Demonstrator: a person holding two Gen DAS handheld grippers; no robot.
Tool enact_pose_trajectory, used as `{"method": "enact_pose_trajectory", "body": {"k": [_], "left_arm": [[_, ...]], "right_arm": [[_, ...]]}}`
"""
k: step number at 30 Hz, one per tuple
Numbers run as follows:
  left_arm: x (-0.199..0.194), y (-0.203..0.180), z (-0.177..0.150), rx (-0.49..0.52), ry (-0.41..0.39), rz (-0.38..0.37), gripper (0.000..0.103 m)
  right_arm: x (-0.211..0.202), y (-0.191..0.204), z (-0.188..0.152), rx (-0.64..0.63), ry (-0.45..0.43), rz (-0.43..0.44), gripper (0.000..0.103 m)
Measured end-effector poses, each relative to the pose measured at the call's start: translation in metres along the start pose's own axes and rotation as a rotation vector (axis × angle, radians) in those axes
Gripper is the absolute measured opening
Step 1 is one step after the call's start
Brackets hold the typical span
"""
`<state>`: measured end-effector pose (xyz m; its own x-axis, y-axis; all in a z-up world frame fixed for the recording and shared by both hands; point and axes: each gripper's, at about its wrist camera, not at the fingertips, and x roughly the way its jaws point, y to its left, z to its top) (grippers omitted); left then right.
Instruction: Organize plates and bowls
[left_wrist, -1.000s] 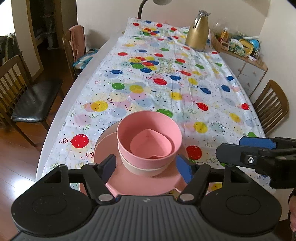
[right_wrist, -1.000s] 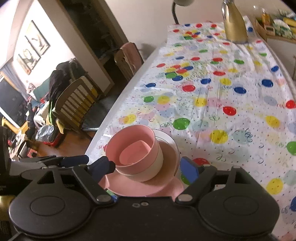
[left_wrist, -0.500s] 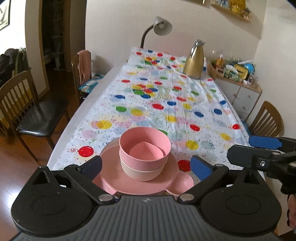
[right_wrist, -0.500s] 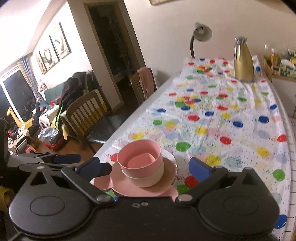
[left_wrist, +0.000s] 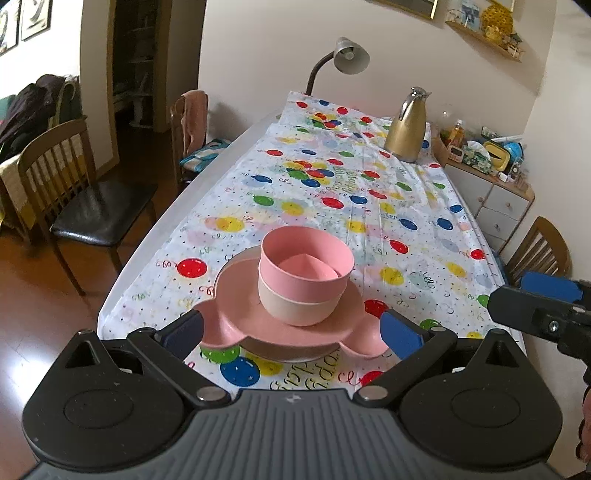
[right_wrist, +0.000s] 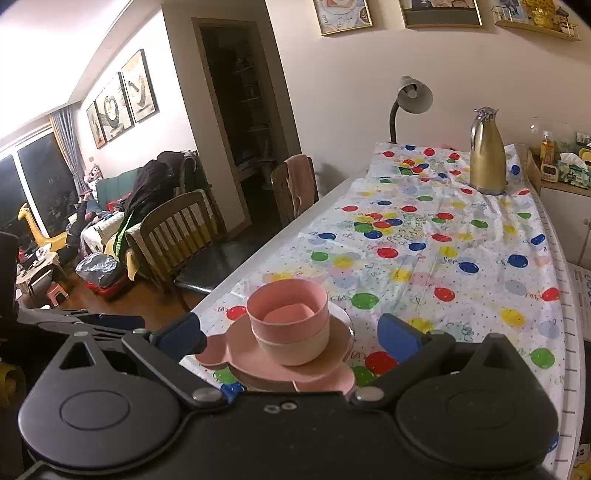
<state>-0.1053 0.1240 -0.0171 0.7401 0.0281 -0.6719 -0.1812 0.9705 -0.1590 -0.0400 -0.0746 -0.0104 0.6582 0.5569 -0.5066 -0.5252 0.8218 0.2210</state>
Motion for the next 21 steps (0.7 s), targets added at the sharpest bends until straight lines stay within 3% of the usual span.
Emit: {"method": "enact_pose_trajectory", "body": {"k": [21], "left_arm": [[-0.028,-0.020,0.009,0.008,-0.044,0.013,0.102]], "right_arm": [[-0.017,-0.006,0.002,0.037,-0.030,0.008,0.103]]}}
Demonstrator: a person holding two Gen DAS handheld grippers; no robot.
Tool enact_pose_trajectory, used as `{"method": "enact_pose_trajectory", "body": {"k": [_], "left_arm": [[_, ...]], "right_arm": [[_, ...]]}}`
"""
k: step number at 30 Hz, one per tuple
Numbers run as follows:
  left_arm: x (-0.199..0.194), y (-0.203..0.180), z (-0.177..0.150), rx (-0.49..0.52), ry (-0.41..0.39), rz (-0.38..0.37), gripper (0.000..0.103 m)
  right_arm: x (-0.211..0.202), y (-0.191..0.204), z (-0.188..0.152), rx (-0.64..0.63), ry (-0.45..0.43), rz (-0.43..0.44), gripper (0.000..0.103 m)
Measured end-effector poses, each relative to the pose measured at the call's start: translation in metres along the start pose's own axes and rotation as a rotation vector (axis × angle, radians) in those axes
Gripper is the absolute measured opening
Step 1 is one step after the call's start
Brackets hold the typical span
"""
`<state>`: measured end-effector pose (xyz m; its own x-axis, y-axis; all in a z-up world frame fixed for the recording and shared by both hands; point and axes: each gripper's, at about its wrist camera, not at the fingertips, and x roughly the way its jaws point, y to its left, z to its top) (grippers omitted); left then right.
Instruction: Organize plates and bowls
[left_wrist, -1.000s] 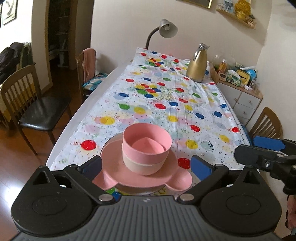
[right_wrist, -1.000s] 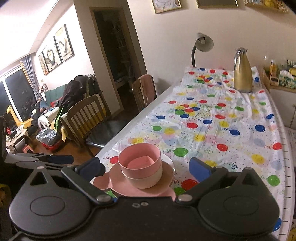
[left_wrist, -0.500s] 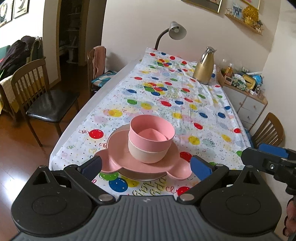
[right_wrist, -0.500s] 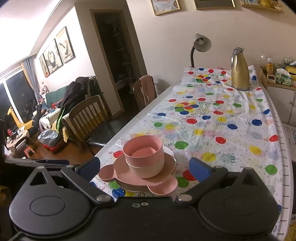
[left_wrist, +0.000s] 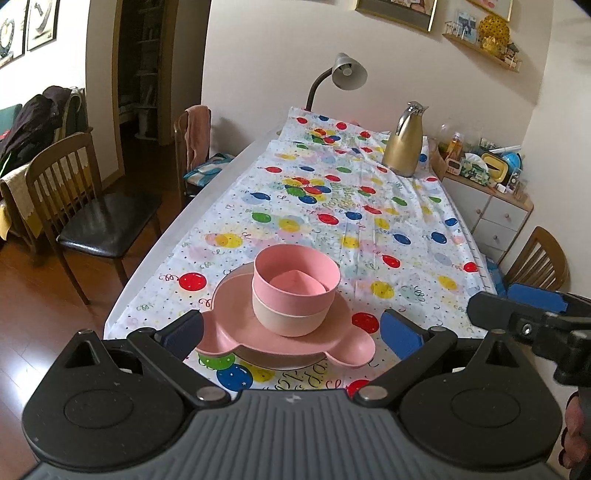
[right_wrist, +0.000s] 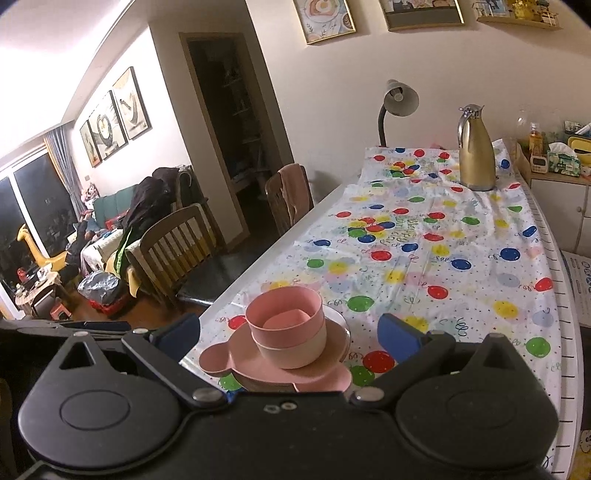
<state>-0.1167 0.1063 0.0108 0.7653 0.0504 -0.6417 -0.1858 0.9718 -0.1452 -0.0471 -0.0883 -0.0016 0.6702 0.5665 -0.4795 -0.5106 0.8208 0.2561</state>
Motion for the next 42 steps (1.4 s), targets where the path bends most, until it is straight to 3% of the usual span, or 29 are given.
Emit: {"method": "enact_pose_trajectory", "body": {"k": [42], "left_arm": [[0.023,0.004,0.000,-0.005,0.065,0.001,0.102]], "right_arm": [[0.012,0.006,0.002,-0.024,0.025,-0.003,0.103]]}}
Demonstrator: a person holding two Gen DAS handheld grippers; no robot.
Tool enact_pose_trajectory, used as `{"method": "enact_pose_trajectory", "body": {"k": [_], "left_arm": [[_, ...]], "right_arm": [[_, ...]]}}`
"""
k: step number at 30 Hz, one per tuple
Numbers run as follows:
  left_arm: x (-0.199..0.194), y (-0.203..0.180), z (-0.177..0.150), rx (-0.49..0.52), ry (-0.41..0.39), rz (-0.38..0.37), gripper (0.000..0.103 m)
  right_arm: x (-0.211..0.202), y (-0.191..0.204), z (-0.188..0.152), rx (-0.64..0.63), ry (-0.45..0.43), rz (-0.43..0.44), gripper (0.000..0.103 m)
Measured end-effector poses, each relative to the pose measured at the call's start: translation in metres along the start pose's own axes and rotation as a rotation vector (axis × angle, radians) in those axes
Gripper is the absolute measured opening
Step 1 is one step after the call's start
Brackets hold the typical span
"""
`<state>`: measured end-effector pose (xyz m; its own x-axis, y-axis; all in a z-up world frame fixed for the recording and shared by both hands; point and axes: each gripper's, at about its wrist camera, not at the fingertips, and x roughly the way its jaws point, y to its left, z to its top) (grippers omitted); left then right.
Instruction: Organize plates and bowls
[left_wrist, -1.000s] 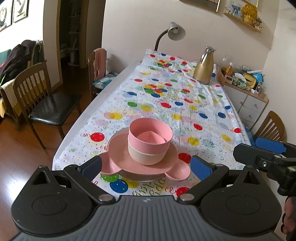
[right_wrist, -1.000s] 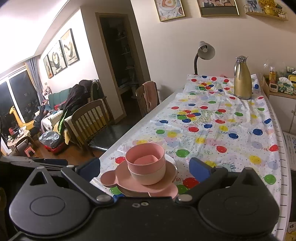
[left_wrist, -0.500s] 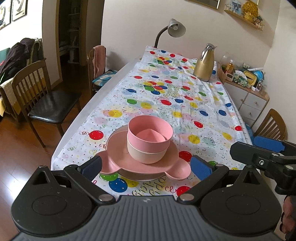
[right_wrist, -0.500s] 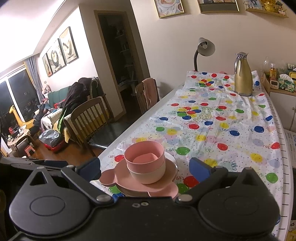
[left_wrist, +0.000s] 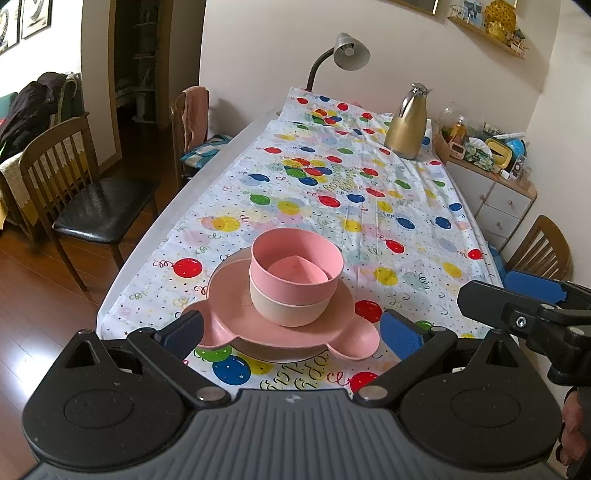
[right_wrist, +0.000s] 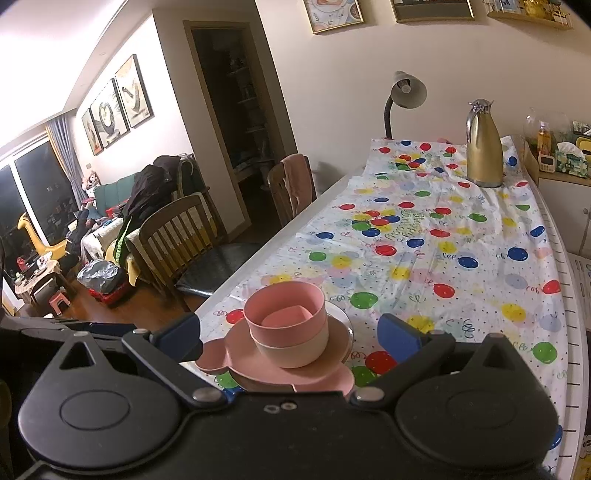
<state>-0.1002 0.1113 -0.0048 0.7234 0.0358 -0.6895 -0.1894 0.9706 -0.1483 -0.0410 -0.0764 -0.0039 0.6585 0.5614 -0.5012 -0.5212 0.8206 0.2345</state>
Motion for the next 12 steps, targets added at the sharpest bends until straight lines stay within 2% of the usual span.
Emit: {"method": "enact_pose_trajectory", "body": {"k": [12], "left_arm": [[0.0060,-0.0011,0.0023,0.001,0.007,0.000,0.102]], "right_arm": [[0.0042,-0.0026,0.0007,0.013,0.006,-0.010,0.103]]}}
